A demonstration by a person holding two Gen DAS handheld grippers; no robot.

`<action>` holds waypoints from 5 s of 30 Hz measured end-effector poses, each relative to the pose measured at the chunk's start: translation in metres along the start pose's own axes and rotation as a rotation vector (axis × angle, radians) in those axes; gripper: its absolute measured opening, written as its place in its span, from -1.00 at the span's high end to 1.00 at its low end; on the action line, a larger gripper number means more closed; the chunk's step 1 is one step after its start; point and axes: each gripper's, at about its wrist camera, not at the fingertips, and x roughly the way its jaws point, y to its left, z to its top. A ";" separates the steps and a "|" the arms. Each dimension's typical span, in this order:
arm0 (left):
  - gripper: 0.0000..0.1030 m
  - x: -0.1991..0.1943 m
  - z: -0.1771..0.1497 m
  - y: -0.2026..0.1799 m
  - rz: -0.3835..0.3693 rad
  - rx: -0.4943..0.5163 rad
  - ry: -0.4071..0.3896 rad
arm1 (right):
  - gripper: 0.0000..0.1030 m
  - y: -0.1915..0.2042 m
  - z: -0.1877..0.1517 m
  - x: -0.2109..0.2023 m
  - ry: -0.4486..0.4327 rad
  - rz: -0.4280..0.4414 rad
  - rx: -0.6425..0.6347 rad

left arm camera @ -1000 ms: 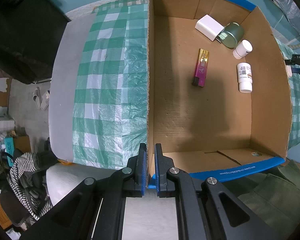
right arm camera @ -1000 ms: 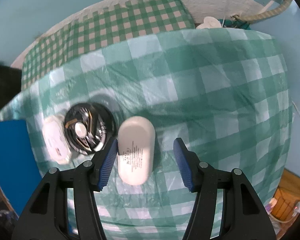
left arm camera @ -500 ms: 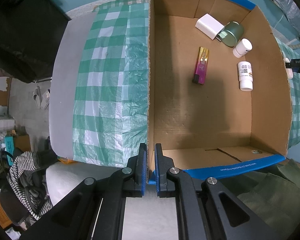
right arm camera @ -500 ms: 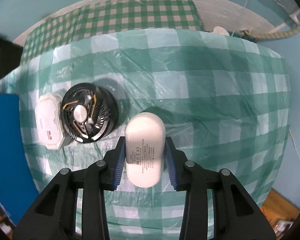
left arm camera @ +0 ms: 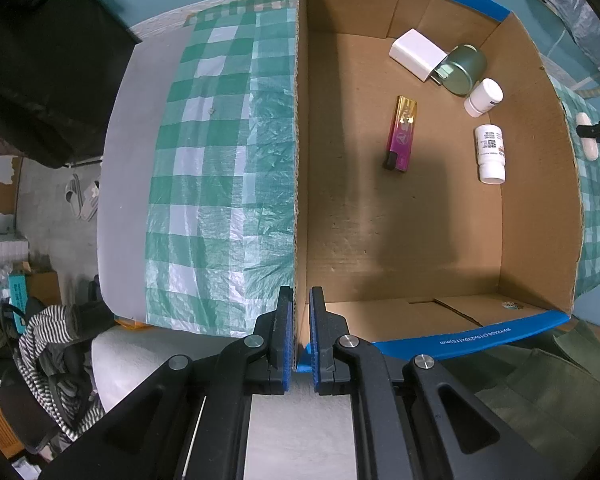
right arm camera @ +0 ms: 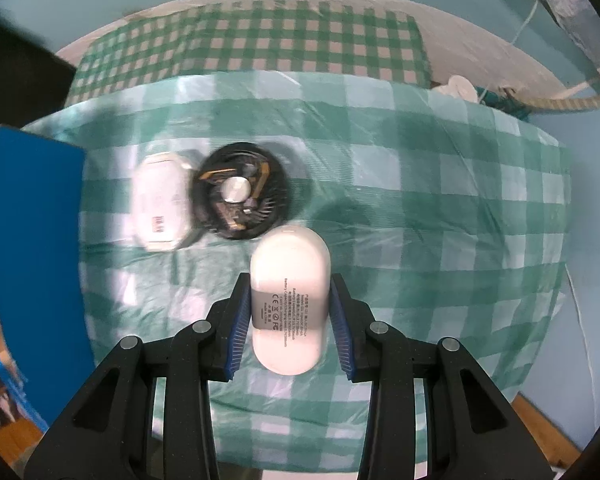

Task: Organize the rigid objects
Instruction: 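Grasp the white oval case with the right gripper and lift, then carry the white oval case with the right gripper over the box, then open the right gripper to drop the oval case into the box, then move the right gripper back to the black round fan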

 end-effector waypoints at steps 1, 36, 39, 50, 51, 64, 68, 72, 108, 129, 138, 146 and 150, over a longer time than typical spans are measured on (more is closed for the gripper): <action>0.86 0.000 0.000 0.000 0.000 0.002 0.001 | 0.29 0.004 0.000 -0.003 -0.001 0.004 -0.008; 0.86 -0.002 0.001 0.001 -0.009 0.005 -0.004 | 0.29 0.177 0.013 -0.076 -0.079 0.112 -0.378; 0.86 -0.001 0.001 0.001 -0.010 0.004 -0.004 | 0.29 0.196 0.015 -0.075 -0.077 0.120 -0.406; 0.86 -0.002 0.001 0.001 -0.010 0.003 -0.004 | 0.29 0.241 0.014 -0.054 -0.036 0.110 -0.488; 0.86 -0.002 0.001 0.001 -0.010 0.003 -0.003 | 0.29 0.242 0.014 -0.052 -0.029 0.116 -0.490; 0.86 -0.001 0.000 0.001 -0.009 0.004 -0.001 | 0.29 0.245 0.011 -0.036 0.008 0.119 -0.483; 0.86 -0.001 0.001 0.001 -0.010 0.005 -0.002 | 0.28 0.246 0.010 -0.043 -0.010 0.118 -0.485; 0.86 -0.001 0.000 0.001 -0.007 0.005 -0.004 | 0.16 0.247 0.008 -0.052 -0.027 0.111 -0.492; 0.86 -0.002 0.002 0.000 0.004 0.007 -0.002 | -0.34 0.085 0.050 -0.067 -0.055 -0.006 -0.209; 0.86 0.000 0.003 0.001 0.002 -0.007 0.009 | -0.35 0.010 0.079 0.007 0.033 0.022 0.120; 0.86 0.001 0.003 0.003 0.001 -0.017 0.014 | -0.35 0.009 0.078 0.027 0.061 0.019 0.156; 0.86 0.003 0.001 0.005 -0.001 -0.031 0.019 | -0.35 0.009 0.075 0.036 0.076 0.002 0.167; 0.86 0.005 0.000 0.006 -0.001 -0.031 0.021 | -0.35 0.005 0.072 0.039 0.096 -0.005 0.157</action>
